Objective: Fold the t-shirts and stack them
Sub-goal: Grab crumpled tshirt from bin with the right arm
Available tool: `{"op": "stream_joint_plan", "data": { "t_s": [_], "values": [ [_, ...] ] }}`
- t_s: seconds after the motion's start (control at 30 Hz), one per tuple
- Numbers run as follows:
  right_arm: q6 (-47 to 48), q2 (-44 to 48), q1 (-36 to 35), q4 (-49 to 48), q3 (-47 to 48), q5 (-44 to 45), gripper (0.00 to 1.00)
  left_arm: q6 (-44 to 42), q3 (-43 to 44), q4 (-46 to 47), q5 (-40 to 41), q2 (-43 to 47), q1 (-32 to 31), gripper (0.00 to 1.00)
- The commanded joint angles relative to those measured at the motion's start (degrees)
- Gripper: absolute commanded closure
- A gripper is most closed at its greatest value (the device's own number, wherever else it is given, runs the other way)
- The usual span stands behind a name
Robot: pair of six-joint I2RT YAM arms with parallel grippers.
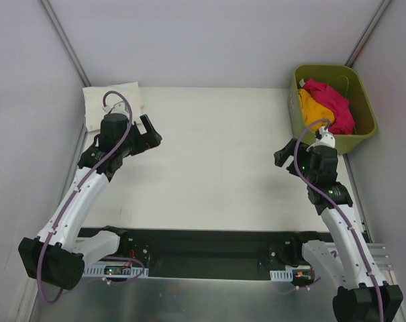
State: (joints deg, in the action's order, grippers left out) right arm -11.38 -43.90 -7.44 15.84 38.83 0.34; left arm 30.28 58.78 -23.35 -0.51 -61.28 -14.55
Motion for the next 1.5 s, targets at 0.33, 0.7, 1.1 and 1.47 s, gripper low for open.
{"op": "stream_joint_plan", "data": {
  "t_s": [0.33, 0.7, 1.1, 1.47],
  "values": [
    [3.6, -4.8, -0.4, 0.6, 12.4, -0.3, 0.03, -4.4, 0.7, -1.6, 6.7, 3.4, 0.3, 0.01],
    [5.5, -30.3, 14.3, 11.7, 41.7, 7.8, 0.03, -5.5, 1.8, -1.7, 8.7, 0.0, 0.4, 0.01],
    [8.3, -73.1, 24.0, 20.0, 84.2, 0.2, 0.03, -5.9, 5.4, -1.7, 9.0, -6.0, 0.5, 0.01],
    [-2.6, -89.4, 27.2, 7.0, 90.3, -14.1, 0.13, -8.0, 7.4, -1.6, 9.7, -9.4, 0.6, 0.01]
  ]
}}
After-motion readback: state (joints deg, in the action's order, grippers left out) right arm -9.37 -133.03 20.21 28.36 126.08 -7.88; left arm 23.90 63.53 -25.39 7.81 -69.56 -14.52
